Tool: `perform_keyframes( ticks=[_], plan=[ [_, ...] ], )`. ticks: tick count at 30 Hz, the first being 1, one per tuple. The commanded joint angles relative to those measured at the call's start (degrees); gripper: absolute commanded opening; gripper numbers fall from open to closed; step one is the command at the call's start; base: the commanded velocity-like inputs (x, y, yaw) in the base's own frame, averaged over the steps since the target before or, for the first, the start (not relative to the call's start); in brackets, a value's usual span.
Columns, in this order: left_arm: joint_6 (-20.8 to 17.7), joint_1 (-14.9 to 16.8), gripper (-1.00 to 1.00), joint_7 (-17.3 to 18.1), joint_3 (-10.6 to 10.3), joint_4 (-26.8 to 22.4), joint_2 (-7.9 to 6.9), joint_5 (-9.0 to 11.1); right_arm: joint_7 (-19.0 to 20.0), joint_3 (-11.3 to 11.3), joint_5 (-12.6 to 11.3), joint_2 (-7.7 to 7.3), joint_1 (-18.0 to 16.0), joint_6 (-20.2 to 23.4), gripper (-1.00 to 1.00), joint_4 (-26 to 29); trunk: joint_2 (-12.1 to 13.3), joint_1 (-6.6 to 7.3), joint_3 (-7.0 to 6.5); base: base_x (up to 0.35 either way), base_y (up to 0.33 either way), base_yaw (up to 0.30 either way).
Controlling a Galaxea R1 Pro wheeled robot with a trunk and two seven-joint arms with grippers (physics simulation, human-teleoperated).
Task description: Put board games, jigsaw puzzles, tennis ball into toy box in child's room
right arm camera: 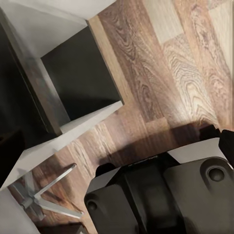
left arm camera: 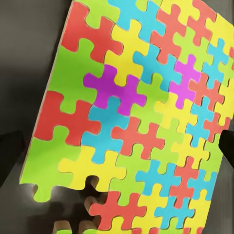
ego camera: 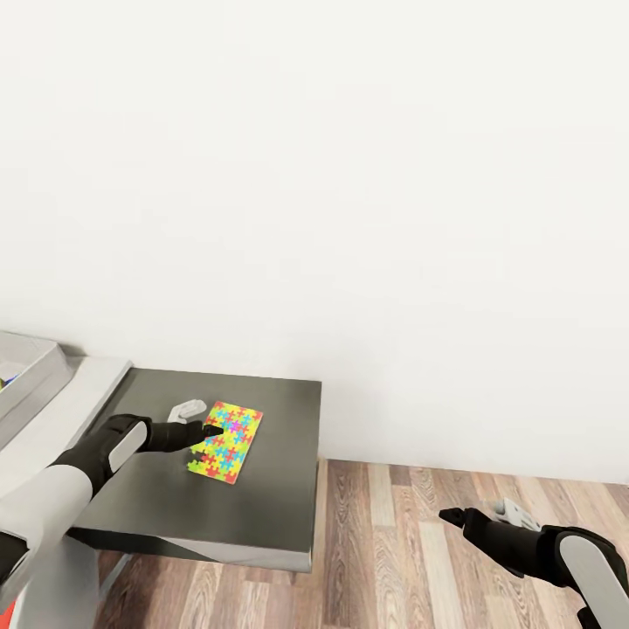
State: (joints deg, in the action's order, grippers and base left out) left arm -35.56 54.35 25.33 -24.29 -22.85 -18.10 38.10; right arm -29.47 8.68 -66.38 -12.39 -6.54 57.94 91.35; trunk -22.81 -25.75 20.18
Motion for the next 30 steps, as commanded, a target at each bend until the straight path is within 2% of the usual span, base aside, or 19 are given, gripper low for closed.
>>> perform_keyframes(
  ticks=[1,19,30],
  plan=[
    [-0.21,0.05,1.0,0.07,-0.23,-0.07,-0.05,0.22,-0.59,0.02,-0.59,0.0,-0.05,0.16,1.0,0.06,-0.11,-0.03,0.1,0.0,-0.036,0.0],
    [-0.21,0.05,1.0,0.07,-0.38,-0.08,0.0,0.22,-0.6,0.11,-0.59,-0.02,-0.05,0.24,1.0,0.06,-0.11,-0.03,0.1,0.0,-0.139,0.0],
    [-0.16,0.05,1.0,0.07,-0.32,-0.06,0.0,0.22,-0.59,0.21,-0.78,-0.03,-0.13,0.33,1.0,0.06,-0.11,-0.03,-0.15,0.0,-0.021,-0.032]
  ],
)
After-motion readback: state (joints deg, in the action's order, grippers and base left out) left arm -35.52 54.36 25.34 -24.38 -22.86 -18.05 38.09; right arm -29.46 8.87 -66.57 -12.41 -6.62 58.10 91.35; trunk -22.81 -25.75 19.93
